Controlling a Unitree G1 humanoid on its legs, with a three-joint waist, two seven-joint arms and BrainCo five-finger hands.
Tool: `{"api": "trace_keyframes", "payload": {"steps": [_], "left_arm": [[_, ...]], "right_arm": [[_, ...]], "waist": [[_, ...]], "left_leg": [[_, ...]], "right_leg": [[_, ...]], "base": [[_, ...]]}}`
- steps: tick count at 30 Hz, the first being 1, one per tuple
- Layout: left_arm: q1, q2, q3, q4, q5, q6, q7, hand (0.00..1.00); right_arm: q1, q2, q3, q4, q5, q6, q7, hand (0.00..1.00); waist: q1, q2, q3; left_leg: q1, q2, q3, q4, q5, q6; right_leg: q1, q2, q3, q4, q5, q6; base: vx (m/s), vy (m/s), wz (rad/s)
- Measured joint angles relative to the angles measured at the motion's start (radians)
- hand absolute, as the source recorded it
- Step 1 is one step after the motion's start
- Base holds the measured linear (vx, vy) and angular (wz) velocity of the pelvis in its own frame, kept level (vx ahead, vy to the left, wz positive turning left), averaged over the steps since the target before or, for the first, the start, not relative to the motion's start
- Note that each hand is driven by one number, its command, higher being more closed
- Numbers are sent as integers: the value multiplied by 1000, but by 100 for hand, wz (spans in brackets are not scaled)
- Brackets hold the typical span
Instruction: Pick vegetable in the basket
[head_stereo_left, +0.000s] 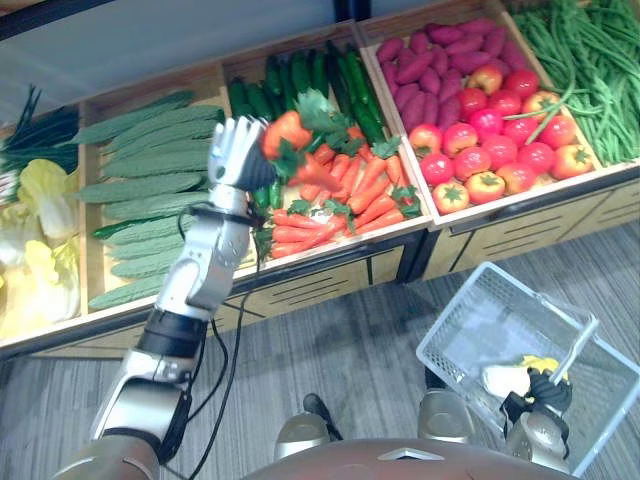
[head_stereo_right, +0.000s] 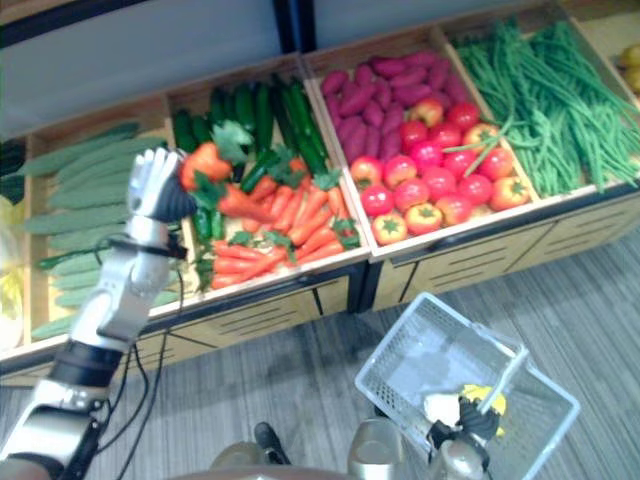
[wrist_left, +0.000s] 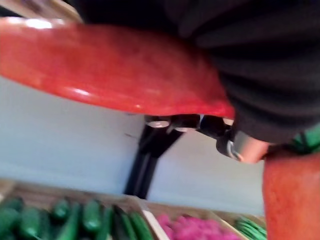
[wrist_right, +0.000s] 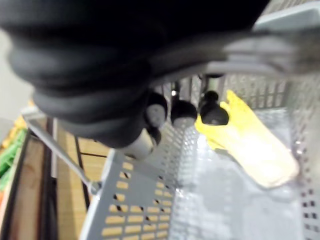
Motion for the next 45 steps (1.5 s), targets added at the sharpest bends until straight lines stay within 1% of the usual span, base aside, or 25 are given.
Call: {"api": "trace_keyframes", "payload": {"steps": [2, 3, 4, 5, 6, 7, 8, 9, 10, 11, 12, 14, 15, 17, 18, 19, 20, 21, 23, 29, 30, 34, 37, 42, 45], "left_arm": [[43, -69, -29, 29, -32, -17, -43, 100], [44, -120, -64, 64, -44, -29, -62, 100], [44, -148, -79, 85, -45, -37, -76, 100], [35, -192, -114, 136, -58, -48, -97, 100], [24, -228, -145, 190, -85, -56, -114, 100], [20, -241, -156, 211, -93, -58, -120, 100], [14, -257, -169, 240, -108, -59, -122, 100], [3, -270, -179, 266, -124, -59, -122, 100], [-12, -278, -184, 292, -133, -61, -121, 100], [-14, -278, -183, 309, -160, -60, -119, 100], [-11, -277, -183, 317, -168, -60, -119, 100], [17, -267, -184, 330, -173, -59, -117, 100], [22, -267, -186, 331, -173, -59, -117, 100], [37, -264, -185, 335, -192, -61, -115, 100], [39, -263, -184, 340, -194, -64, -114, 100], [44, -258, -181, 353, -196, -71, -109, 100], [44, -249, -178, 359, -194, -81, -101, 100], [43, -247, -177, 361, -195, -87, -94, 100], [31, -215, -180, 373, -194, -92, -88, 100], [-51, -240, -254, 523, -194, -87, -89, 100], [-97, -258, -273, 590, -189, -77, -90, 0], [-175, -280, -324, 737, -142, -31, -98, 0], [-188, -292, -337, 796, -96, -8, -99, 0], [-197, -276, -310, 811, -68, 16, -98, 0], [-202, -303, -303, 813, -69, 25, -99, 0]], "right_arm": [[-8, 1, 74, -51, -2, 0, 21, 100], [2, -5, 119, -92, -5, 0, 36, 100], [6, -8, 140, -106, -6, 0, 50, 100], [26, -8, 183, -137, -7, 0, 77, 100], [50, -8, 226, -176, -6, -1, 107, 100], [65, -10, 244, -195, -6, -1, 120, 100], [77, -19, 275, -207, -5, -2, 133, 100], [81, -35, 316, -212, -3, -2, 142, 100], [72, -70, 363, -212, 2, -1, 156, 100], [59, -102, 417, -214, 8, -1, 172, 100], [53, -115, 447, -215, 11, -1, 177, 100], [16, -167, 576, -228, 16, -1, 222, 100], [4, -182, 605, -236, 17, -1, 230, 100], [-59, -235, 693, -262, 18, -2, 280, 100], [-73, -246, 709, -271, 19, -2, 293, 100], [-104, -264, 740, -282, 35, -6, 313, 100], [-120, -287, 758, -294, 52, -19, 337, 100], [-125, -294, 770, -299, 60, -22, 346, 100], [-110, -271, 793, -319, 105, -22, 389, 100], [-57, -275, 791, -348, 218, -21, 439, 100], [-19, -276, 781, -366, 267, -21, 449, 100], [83, -274, 782, -460, 374, -21, 508, 100], [147, -264, 742, -474, 449, -21, 528, 100], [224, -217, 626, -399, 450, -16, 517, 100], [226, -150, 562, -297, 430, 3, 484, 100]], "waist": [[-4, -2, -4], [-11, 1, -4], [-20, 7, -6], [-35, 10, -8], [-39, 8, -9], [-40, 8, -9], [-41, 8, -8], [-51, 11, -11], [-54, 13, -11], [-50, 13, -11], [-45, 12, -11], [-10, 7, -9], [-4, 6, -8], [4, 5, -8], [6, 5, -8], [7, 14, -14], [11, 42, -31], [22, 49, -36], [21, -10, -49], [26, -24, -65], [26, -26, -66], [-7, -36, -71], [-16, -62, -81], [-28, -82, -89], [-55, -83, -88]], "left_leg": [[30, 24, 105, 37, -4, -5], [47, 37, 163, 58, -4, -5], [59, 48, 186, 69, -4, -5], [77, 88, 217, 135, -5, -2], [86, 154, 219, 273, -6, 15], [85, 193, 206, 357, 3, 41], [77, 247, 174, 484, 41, 98], [46, 281, 101, 600, 36, 114], [-23, 270, -24, 728, -31, 125], [-94, 220, -166, 783, -107, 122], [-117, 189, -217, 791, -136, 119], [-185, 82, -340, 731, -231, 127], [-204, 57, -370, 694, -245, 127], [-266, -48, -567, 496, -263, 108], [-272, -73, -627, 443, -264, 106], [-291, -111, -752, 355, -255, 86], [-296, -126, -865, 257, -234, 55], [-298, -120, -880, 255, -180, 70], [-262, -147, -791, 241, -202, 109], [-205, -184, -782, 145, -162, 128], [-195, -188, -791, 126, -155, 131], [-192, -200, -808, 84, -130, 142], [-196, -207, -803, 75, -128, 147], [-195, -213, -775, 75, -129, 146], [-196, -209, -767, 71, -128, 135]], "right_leg": [[-30, 22, -60, 31, 2, 14], [-48, 54, -22, 28, -8, 38], [-56, 76, 3, 24, -11, 39], [-57, 115, 50, 16, -25, 41], [-53, 153, 107, 8, -37, 32], [-44, 175, 135, -4, -42, 27], [-29, 203, 180, -26, -43, 22], [-15, 223, 222, -48, -51, 9], [-2, 252, 294, -75, -50, 6], [12, 281, 367, -92, -49, 3], [20, 296, 407, -100, -48, 1], [55, 329, 553, -133, -38, -14], [59, 330, 581, -142, -38, -14], [64, 332, 685, -181, -29, -9], [63, 334, 713, -189, -23, -8], [63, 354, 781, -210, -18, -2], [63, 387, 839, -240, -4, 16], [68, 402, 867, -259, 14, 35], [79, 362, 922, -289, 92, 114], [83, 326, 905, -289, 91, 132], [87, 322, 886, -289, 91, 132], [77, 308, 862, -289, 92, 133], [66, 302, 865, -290, 90, 137], [57, 295, 876, -294, 76, 154], [51, 298, 874, -295, 68, 155]], "base": [[107, -92, -185], [87, -161, -163], [96, -197, -149], [139, -227, -142], [153, -226, -145], [157, -185, -140], [109, -87, -126], [159, -45, -158], [155, 7, -187], [163, 28, -184], [156, 68, -210], [153, 115, -226], [111, 119, -222], [72, 139, -217], [35, 194, -220], [16, 242, -215], [25, 321, -215], [49, 284, -185], [133, 276, -102], [135, 165, 5], [66, 76, 11], [17, 60, 15], [-35, 26, -6], [-72, -9, -14], [-71, -38, -10]]}}
